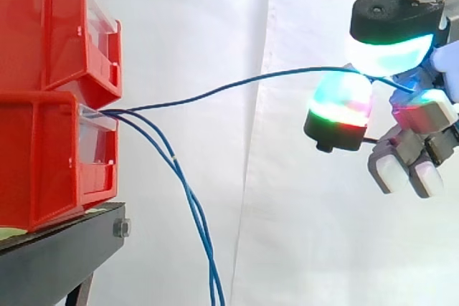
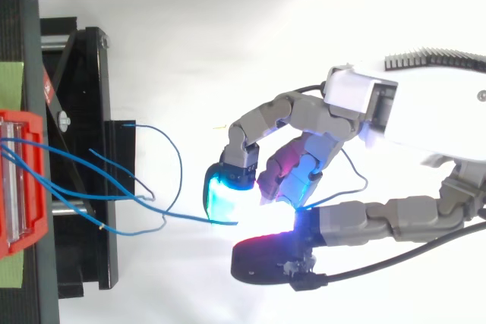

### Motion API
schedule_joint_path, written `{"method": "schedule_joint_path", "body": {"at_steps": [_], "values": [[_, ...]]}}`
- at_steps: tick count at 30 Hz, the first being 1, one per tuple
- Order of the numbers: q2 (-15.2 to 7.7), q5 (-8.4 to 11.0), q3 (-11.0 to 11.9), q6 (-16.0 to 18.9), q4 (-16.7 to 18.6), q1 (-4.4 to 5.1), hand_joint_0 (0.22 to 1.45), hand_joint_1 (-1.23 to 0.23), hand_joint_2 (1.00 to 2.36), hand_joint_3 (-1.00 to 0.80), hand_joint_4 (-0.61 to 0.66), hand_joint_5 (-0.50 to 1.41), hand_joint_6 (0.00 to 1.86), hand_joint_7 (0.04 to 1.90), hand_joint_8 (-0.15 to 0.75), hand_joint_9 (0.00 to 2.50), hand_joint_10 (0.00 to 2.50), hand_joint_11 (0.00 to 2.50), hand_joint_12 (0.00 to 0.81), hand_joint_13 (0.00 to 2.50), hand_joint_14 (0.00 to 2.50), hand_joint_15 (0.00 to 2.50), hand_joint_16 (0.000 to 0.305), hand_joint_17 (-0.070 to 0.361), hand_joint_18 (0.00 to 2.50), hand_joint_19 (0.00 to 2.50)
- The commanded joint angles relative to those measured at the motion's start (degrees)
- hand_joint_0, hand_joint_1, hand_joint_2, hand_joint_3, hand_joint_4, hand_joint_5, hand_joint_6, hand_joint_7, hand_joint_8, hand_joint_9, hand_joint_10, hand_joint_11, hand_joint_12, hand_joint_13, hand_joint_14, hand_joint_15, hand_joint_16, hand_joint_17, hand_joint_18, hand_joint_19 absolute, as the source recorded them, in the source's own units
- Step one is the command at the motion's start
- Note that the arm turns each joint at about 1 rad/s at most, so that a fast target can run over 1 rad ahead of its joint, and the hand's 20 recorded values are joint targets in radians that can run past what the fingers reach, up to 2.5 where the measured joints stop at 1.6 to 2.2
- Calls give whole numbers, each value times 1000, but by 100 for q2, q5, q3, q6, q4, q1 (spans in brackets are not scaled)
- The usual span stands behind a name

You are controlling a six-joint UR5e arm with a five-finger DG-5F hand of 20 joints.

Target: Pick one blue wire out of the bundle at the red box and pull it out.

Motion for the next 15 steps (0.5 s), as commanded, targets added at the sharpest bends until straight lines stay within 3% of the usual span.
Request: {"method": "schedule_joint_path", "body": {"at_steps": [1, 15], "values": [[0, 0, -3, 0, 0, 0, 600, -756, 1018, 25, 36, -75, 861, 888, 285, 1228, 24, 670, 395, 836, 19, 458, 60, 135, 769, 678], [0, 0, -3, 0, 0, 0, 600, -756, 1018, 24, 38, -75, 862, 887, 286, 1228, 23, 672, 399, 837, 19, 457, 61, 136, 778, 679]]}}
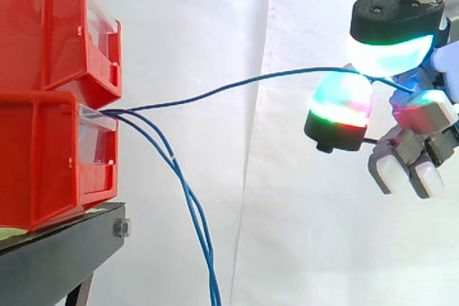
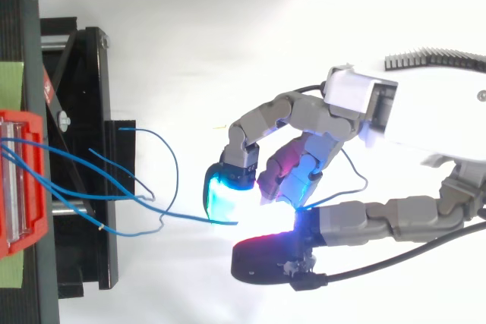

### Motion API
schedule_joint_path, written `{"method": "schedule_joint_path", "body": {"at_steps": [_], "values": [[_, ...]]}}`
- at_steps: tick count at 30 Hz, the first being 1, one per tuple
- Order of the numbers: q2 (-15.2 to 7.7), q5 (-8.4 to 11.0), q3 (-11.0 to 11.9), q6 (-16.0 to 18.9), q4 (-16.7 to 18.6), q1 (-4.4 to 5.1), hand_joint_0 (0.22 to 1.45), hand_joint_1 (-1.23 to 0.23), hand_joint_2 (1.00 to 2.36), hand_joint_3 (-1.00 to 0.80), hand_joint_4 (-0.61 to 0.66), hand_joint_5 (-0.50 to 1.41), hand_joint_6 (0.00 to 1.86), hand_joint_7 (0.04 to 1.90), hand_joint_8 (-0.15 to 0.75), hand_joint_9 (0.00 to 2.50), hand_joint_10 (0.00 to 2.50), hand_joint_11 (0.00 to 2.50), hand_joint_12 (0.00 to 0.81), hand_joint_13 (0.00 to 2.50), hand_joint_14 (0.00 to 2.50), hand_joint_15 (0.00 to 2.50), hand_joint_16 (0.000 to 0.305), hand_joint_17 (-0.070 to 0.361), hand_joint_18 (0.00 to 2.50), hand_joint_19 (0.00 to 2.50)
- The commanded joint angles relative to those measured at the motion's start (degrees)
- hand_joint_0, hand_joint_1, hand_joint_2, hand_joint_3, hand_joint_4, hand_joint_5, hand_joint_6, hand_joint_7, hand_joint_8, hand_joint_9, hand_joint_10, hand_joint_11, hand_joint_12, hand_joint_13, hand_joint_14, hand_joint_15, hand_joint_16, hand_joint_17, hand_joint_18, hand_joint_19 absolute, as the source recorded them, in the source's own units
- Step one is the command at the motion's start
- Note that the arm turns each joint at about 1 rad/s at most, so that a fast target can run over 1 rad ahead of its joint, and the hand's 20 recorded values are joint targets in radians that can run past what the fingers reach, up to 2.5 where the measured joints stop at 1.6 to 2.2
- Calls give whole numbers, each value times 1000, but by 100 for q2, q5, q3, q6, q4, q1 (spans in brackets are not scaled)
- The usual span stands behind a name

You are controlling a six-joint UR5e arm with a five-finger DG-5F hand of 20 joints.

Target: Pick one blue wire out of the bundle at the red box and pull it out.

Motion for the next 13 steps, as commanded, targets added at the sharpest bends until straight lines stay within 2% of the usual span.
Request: {"method": "schedule_joint_path", "body": {"at_steps": [1, 13], "values": [[0, 0, -1, 0, 0, 0, 600, -756, 1018, 24, 44, -75, 862, 886, 286, 1227, 25, 671, 397, 836, 18, 454, 61, 136, 778, 677], [0, 0, -1, 0, 0, 0, 600, -755, 1019, 25, 41, -75, 864, 881, 286, 1228, 23, 661, 397, 835, 18, 455, 61, 137, 775, 679]]}}
